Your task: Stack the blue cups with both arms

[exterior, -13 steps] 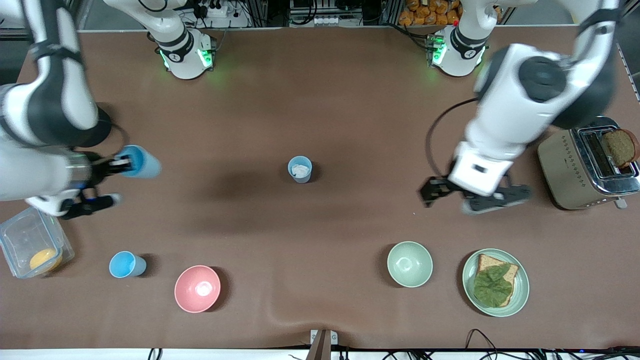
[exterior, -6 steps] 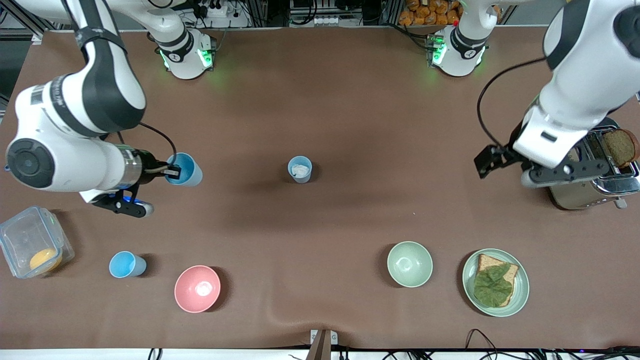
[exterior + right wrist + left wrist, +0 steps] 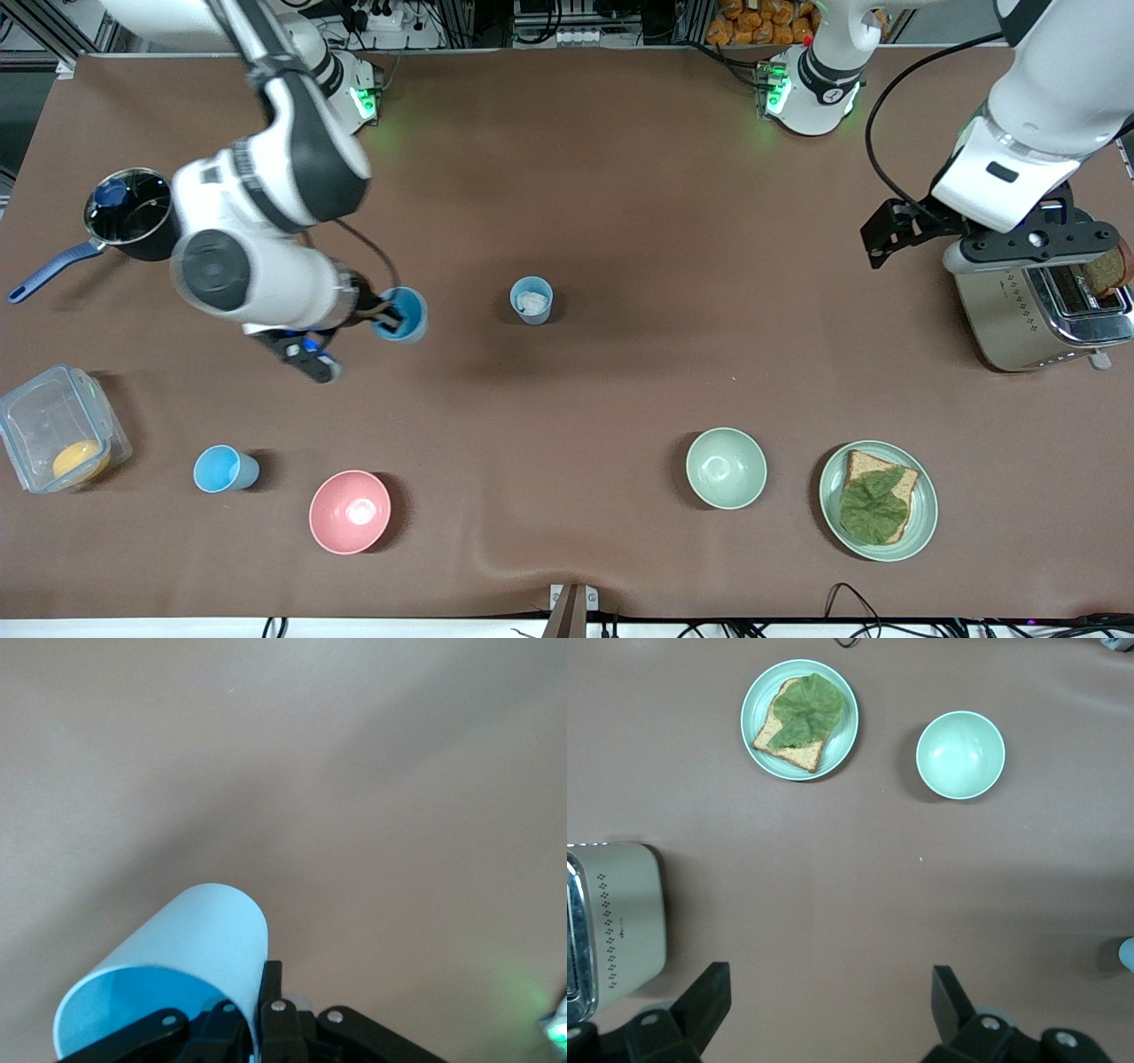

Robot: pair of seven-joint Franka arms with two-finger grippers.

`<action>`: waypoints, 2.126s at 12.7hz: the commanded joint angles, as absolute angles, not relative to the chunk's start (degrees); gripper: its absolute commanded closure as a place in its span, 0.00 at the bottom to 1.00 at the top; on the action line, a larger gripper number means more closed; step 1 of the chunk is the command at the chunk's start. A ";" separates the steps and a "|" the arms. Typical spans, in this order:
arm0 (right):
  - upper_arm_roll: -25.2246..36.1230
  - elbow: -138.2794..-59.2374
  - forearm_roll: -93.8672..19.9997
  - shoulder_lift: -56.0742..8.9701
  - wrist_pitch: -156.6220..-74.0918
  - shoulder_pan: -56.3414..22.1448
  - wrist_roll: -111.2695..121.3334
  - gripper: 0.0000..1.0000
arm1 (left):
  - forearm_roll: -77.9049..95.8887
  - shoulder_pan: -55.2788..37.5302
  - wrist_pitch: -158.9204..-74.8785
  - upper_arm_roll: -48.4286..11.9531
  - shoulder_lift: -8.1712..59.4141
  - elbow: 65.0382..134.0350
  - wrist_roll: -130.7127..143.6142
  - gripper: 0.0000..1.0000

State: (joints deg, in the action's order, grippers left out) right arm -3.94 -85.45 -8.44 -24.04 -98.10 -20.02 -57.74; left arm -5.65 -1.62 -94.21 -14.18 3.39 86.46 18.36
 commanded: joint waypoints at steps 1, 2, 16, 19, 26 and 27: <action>-3.43 -90.33 -9.49 -24.25 -105.00 -25.81 -68.07 1.00 | -3.09 1.23 -92.90 -14.16 2.11 86.40 13.02 0.00; -3.51 -91.92 -9.49 -25.13 -108.68 -28.19 -72.38 1.00 | -3.08 1.32 -92.55 -13.80 1.85 86.57 12.83 0.00; -3.43 -93.60 -9.49 -29.18 -111.62 -37.27 -88.42 1.00 | -2.81 2.46 -89.65 -12.39 0.26 86.75 11.42 0.00; -3.34 -93.60 -9.49 -29.71 -112.23 -37.44 -88.50 1.00 | -2.64 2.29 -89.65 -12.48 0.35 86.75 11.51 0.00; -2.90 -88.69 -3.26 -28.31 -109.62 -33.86 -86.32 0.00 | -2.64 2.11 -89.65 -12.74 0.35 86.84 11.52 0.00; -2.99 -87.64 -3.34 -27.00 -106.03 -30.97 -81.18 0.00 | -2.64 2.11 -89.65 -12.74 0.35 86.84 11.43 0.00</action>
State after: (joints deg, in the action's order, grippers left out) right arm -2.40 -89.26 -4.38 -29.82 -110.99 -35.71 -86.35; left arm -3.75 1.51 -90.21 -12.46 1.22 86.43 12.94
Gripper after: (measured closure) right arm 0.436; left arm 0.000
